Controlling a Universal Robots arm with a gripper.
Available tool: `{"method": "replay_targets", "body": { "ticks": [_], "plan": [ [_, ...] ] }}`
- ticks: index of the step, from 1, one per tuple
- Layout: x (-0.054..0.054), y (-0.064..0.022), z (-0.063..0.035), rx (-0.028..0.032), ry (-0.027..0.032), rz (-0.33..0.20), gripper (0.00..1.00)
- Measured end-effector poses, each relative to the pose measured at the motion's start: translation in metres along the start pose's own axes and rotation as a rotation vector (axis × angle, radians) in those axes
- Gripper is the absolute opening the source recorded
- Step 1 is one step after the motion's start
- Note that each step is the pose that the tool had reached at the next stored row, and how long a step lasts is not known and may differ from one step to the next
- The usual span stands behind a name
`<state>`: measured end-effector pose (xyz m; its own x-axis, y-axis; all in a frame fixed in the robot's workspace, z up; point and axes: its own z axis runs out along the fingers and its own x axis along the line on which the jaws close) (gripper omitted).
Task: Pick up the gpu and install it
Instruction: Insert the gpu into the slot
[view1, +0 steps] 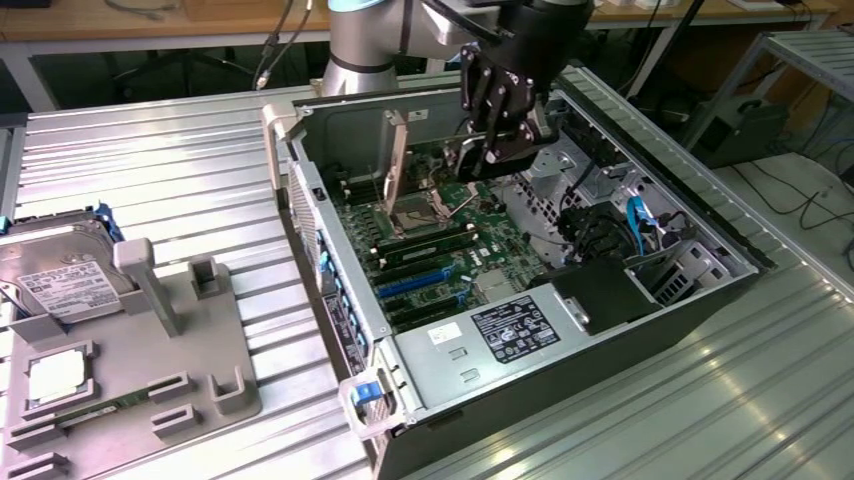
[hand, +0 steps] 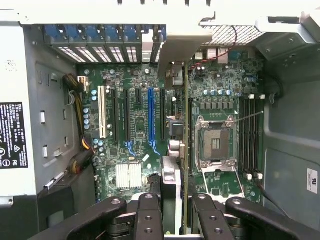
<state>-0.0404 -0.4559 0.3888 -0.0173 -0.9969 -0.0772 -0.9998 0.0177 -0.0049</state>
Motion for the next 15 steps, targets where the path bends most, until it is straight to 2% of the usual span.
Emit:
{"method": "replay_targets", "body": {
  "ticks": [2,3,5,6,7,15],
  "plan": [
    [0.0002,0.0000,0.0014,-0.0003,-0.0018,-0.001,0.28],
    [0.0002,0.0000,0.0016,-0.0003,-0.0054,-0.002,0.28],
    [0.0002,0.0000,0.0022,-0.0006,-0.0215,-0.002,0.28],
    [0.0002,0.0000,0.0027,-0.0007,-0.0280,-0.002,0.28],
    [0.0003,0.0001,0.0036,-0.0006,-0.0321,-0.002,0.28],
    [0.0007,0.0000,0.0103,-0.0001,-0.0332,-0.002,0.28]
  ]
}}
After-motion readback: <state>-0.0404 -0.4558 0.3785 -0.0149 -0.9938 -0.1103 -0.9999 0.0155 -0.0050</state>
